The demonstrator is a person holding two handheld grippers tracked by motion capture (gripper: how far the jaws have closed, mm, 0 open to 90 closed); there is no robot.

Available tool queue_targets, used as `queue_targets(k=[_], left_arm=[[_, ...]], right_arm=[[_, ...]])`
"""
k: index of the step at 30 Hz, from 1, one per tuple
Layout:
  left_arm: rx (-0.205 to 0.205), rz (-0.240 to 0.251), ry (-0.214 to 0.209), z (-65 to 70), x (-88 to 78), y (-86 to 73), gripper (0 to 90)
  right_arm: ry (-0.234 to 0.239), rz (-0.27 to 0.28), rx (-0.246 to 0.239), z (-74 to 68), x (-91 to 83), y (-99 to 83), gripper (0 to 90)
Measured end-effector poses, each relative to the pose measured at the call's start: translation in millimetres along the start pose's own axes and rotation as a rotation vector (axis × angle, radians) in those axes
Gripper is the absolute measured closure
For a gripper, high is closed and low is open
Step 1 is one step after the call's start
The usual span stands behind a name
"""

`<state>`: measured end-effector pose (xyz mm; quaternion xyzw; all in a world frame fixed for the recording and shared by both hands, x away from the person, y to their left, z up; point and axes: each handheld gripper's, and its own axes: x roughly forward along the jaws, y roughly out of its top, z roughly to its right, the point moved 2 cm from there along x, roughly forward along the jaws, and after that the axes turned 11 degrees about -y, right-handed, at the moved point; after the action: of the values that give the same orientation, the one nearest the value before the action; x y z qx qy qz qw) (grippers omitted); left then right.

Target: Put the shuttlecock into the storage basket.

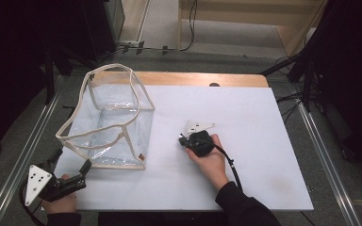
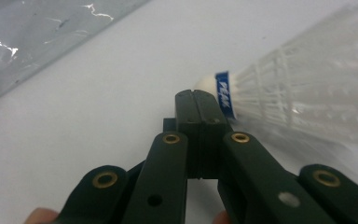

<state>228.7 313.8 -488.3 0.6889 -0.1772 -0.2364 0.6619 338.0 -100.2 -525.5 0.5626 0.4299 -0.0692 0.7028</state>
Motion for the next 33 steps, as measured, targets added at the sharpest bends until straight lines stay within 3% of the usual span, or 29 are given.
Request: queue_targets(k=[7,19,25,29,33], left_arm=[[0.0,-0.001,0.0,0.1,0.1,0.0,0.0],[0.001,0.0,0.0,0.2,0.3,0.0,0.0],[0.002,-0.002,0.001,0.6,0.8,0.0,0.0],[0.002,-0.001,0.0,0.3,0.5,0.0,0.0],[0.001,0.0,-0.001,-0.1,0.2,-0.1,0.0]], right_arm=[[0.019,0.025,0.015,10.7,-11.2,-2.9,84.5],[-0.024,0.056,0.036,33.8,-29.6,2.2,84.0],[-0.009,0.058,0.008,21.9,-25.7,10.3,87.9],[-0.019,0.06,-0.009,8.3,-15.3,20.2,88.2],[-0.035,0.056,-0.022,4.2,-2.8,31.7,88.2]])
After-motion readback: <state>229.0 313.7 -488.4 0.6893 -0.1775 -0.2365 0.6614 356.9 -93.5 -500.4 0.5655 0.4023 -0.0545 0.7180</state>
